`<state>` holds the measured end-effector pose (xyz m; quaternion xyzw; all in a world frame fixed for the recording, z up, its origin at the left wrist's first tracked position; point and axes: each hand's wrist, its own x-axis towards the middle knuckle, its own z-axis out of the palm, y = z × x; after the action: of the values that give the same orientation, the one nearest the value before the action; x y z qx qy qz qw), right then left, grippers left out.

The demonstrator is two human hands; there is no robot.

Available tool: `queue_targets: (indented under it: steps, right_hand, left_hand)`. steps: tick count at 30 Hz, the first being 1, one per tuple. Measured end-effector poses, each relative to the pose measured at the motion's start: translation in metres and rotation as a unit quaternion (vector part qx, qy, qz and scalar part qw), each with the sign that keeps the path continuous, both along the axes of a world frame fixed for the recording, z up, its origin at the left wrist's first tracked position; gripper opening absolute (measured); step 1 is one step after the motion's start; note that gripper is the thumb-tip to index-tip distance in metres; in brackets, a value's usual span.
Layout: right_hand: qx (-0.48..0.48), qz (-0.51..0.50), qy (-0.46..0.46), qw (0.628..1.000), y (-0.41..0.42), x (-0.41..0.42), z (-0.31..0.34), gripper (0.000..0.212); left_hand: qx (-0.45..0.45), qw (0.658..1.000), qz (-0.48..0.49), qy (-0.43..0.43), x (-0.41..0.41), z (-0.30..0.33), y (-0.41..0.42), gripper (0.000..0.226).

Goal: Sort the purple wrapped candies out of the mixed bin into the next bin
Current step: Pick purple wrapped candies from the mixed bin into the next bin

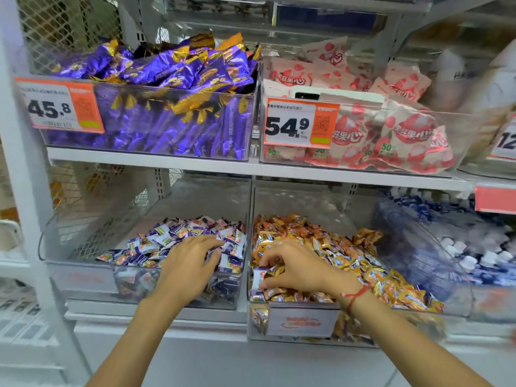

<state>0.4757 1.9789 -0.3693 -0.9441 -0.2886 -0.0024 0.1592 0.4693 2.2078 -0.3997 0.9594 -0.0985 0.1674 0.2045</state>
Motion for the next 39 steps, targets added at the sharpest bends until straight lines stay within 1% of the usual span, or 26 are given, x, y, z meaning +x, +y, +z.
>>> queue_targets:
  steps: [3,5,7,8,9,10,11,12,13,14,15,16,17,19,21,22,24,26,28,30,32,34,35,37,38,39]
  right_hand:
    - [0.151,-0.055,0.013,0.987,-0.015,0.000,0.001,0.015]
    - [0.266,-0.103,0.000,0.958,-0.023,-0.005,0.004,0.009]
    - [0.367,-0.116,0.010,0.923,-0.019,-0.012,0.011,0.006]
    - [0.410,-0.108,0.025,0.905,-0.013,-0.015,0.016,0.007]
    - [0.444,-0.095,0.036,0.890,-0.004,-0.016,0.020,0.008]
    - [0.468,-0.081,0.043,0.879,0.005,-0.017,0.025,0.008]
    - [0.477,-0.073,0.039,0.875,0.015,-0.016,0.027,0.008]
    - [0.477,-0.065,0.038,0.876,0.024,-0.015,0.030,0.010]
    - [0.459,-0.059,0.032,0.886,0.031,-0.011,0.030,0.014]
    - [0.415,-0.056,0.015,0.908,0.036,-0.007,0.028,0.019]
    - [0.338,-0.059,-0.015,0.939,0.038,-0.001,0.023,0.025]
    - [0.255,-0.060,-0.032,0.964,0.038,0.004,0.017,0.031]
    - [0.199,-0.060,-0.033,0.978,0.038,0.008,0.013,0.036]
    - [0.178,-0.057,-0.005,0.982,0.037,0.010,0.007,0.040]
    - [0.175,-0.046,-0.001,0.984,0.036,0.005,0.008,0.041]
    - [0.172,-0.041,-0.002,0.984,0.033,0.002,0.008,0.041]
    - [0.165,-0.038,-0.008,0.986,0.022,-0.006,0.010,0.041]
    - [0.153,-0.041,-0.016,0.987,0.003,-0.015,0.009,0.040]
    - [0.134,-0.063,-0.021,0.989,-0.022,-0.022,0.008,0.039]
    - [0.101,-0.095,-0.037,0.990,-0.050,-0.027,0.007,0.034]
    - [0.079,-0.133,-0.040,0.987,-0.076,-0.027,0.007,0.029]
    - [0.079,-0.175,-0.023,0.981,-0.100,-0.023,0.007,0.029]
    - [0.075,-0.190,-0.013,0.979,-0.111,-0.019,0.006,0.029]
    - [0.063,-0.212,0.026,0.975,-0.130,-0.009,0.008,0.031]
    - [0.061,-0.224,0.058,0.971,-0.137,-0.003,0.010,0.033]
    - [0.055,-0.244,0.097,0.963,-0.143,0.007,0.011,0.034]
  left_hand:
    - [-0.052,0.997,0.006,-0.053,-0.004,0.003,0.000,0.031]
    - [-0.134,0.988,-0.022,-0.069,-0.014,0.014,-0.010,0.035]
    - [-0.240,0.967,-0.071,-0.047,-0.026,0.026,-0.024,0.042]
    - [-0.286,0.953,-0.099,-0.034,-0.030,0.031,-0.031,0.042]
    - [-0.323,0.938,-0.123,-0.026,-0.032,0.034,-0.037,0.037]
    - [-0.355,0.924,-0.139,-0.025,-0.033,0.037,-0.042,0.030]
    - [-0.385,0.911,-0.143,-0.033,-0.032,0.038,-0.043,0.022]
    - [-0.415,0.898,-0.138,-0.050,-0.030,0.039,-0.043,0.019]
    - [-0.433,0.890,-0.121,-0.073,-0.027,0.038,-0.040,0.020]
    - [-0.437,0.889,-0.098,-0.095,-0.024,0.037,-0.034,0.020]
    - [-0.422,0.897,-0.063,-0.113,-0.021,0.036,-0.029,0.019]
    - [-0.386,0.914,-0.021,-0.126,-0.016,0.033,-0.022,0.018]
    - [-0.335,0.933,0.021,-0.129,-0.010,0.030,-0.014,0.020]
    - [-0.229,0.966,0.078,-0.094,0.002,0.020,-0.002,0.030]
    - [-0.147,0.985,0.079,-0.044,0.009,0.013,0.003,0.041]
    - [-0.125,0.989,0.072,-0.037,0.009,0.012,0.002,0.043]
    - [-0.129,0.988,0.050,-0.066,0.003,0.016,-0.007,0.039]
    - [-0.162,0.979,0.019,-0.123,-0.008,0.026,-0.025,0.029]
    - [-0.191,0.965,-0.040,-0.173,-0.021,0.039,-0.049,0.021]
    - [-0.192,0.958,-0.113,-0.183,-0.026,0.046,-0.076,0.020]
    - [-0.170,0.959,-0.184,-0.135,-0.023,0.048,-0.104,0.023]
    - [-0.121,0.963,-0.235,-0.056,-0.014,0.046,-0.129,0.031]
    - [-0.082,0.967,-0.241,-0.019,-0.006,0.042,-0.140,0.037]
    - [0.038,0.973,-0.224,0.045,0.009,0.030,-0.155,0.046]
    - [0.090,0.971,-0.207,0.074,0.015,0.024,-0.159,0.048]
    - [0.121,0.969,-0.192,0.098,0.020,0.017,-0.160,0.049]
